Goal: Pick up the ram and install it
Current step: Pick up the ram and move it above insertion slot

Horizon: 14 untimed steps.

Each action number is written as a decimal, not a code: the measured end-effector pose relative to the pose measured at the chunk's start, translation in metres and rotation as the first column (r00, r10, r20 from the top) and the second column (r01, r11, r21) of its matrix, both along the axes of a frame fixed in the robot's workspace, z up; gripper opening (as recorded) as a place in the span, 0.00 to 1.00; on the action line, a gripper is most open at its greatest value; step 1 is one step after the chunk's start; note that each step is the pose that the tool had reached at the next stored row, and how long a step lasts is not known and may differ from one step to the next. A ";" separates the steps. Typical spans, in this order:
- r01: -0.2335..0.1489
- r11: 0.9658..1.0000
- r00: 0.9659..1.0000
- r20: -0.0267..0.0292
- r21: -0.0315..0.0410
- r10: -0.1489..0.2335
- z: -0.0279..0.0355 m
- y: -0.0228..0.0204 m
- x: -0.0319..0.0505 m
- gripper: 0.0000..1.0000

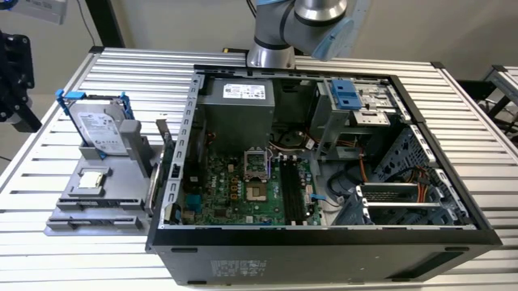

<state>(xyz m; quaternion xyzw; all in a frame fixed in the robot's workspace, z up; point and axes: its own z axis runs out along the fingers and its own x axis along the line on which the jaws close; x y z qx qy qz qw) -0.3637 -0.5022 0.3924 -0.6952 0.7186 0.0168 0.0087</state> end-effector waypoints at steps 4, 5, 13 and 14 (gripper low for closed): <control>-0.047 0.999 0.999 0.000 0.000 0.047 0.0000 0.0000 0.0000 0.00; -0.057 0.998 0.998 0.000 0.000 0.057 0.0000 0.0000 0.0000 0.00; -0.071 0.997 0.997 0.000 0.000 0.071 -0.0001 0.0000 0.0001 0.00; -0.072 0.997 0.997 0.000 0.000 0.072 -0.0001 0.0000 0.0000 0.00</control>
